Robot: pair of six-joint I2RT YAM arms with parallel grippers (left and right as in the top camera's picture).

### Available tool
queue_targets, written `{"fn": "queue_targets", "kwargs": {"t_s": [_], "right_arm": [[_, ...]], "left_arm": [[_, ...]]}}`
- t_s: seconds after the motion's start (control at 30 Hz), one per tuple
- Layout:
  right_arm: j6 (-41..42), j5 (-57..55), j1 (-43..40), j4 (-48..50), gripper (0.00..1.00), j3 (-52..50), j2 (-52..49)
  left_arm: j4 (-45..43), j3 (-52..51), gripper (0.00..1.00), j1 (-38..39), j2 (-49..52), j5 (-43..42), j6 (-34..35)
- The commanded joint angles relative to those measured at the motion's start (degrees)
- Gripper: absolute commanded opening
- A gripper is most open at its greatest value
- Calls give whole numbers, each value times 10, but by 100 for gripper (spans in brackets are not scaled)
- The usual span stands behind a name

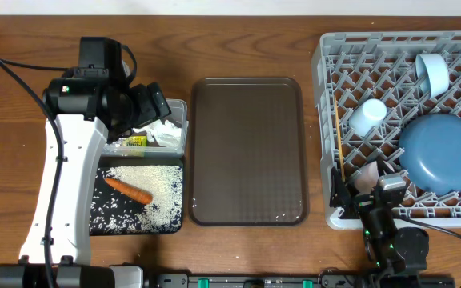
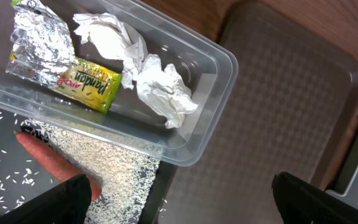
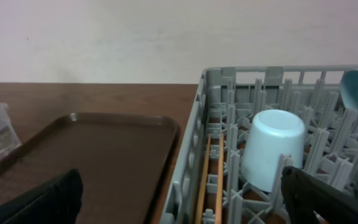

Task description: Sort waste into correct bins and load items into the dishwasher rack

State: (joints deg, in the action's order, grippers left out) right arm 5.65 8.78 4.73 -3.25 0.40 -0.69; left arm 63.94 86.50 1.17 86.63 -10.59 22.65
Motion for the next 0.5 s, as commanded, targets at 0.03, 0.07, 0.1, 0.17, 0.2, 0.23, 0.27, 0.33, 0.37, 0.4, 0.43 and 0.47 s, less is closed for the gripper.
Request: {"fn": "queue_targets", "kwargs": {"t_s": [0.03, 0.07, 0.1, 0.17, 0.2, 0.23, 0.27, 0.33, 0.37, 0.4, 0.43, 0.47], "right_arm": [[-61, -11, -2, -3, 99, -1, 4], [-61, -10, -2, -3, 99, -1, 4], [-61, -10, -2, -3, 99, -1, 4], [-61, -10, -2, -3, 99, -1, 4], [-61, -10, -2, -3, 99, -1, 4], [-61, -10, -2, -3, 99, -1, 4], [-61, -10, -2, -3, 99, -1, 4], [-61, -10, -2, -3, 99, -1, 4], [-61, -10, -2, -3, 99, -1, 4], [-61, -10, -2, -3, 99, -1, 4], [-61, -10, -2, -3, 99, -1, 4], [-61, -10, -2, -3, 99, -1, 4]], "left_arm": [[1, 14, 95, -2, -8, -3, 1], [1, 14, 95, -2, -8, -3, 1], [1, 14, 95, -2, -8, -3, 1], [1, 14, 95, -2, -8, -3, 1], [1, 14, 95, -2, -8, -3, 1], [1, 14, 95, -2, -8, -3, 1], [1, 14, 95, -2, -8, -3, 1], [1, 14, 95, -2, -8, -3, 1], [1, 14, 95, -2, -8, -3, 1], [1, 14, 95, -2, -8, -3, 1], [1, 14, 95, -2, -8, -3, 1], [1, 14, 95, -2, -8, -3, 1]]}}
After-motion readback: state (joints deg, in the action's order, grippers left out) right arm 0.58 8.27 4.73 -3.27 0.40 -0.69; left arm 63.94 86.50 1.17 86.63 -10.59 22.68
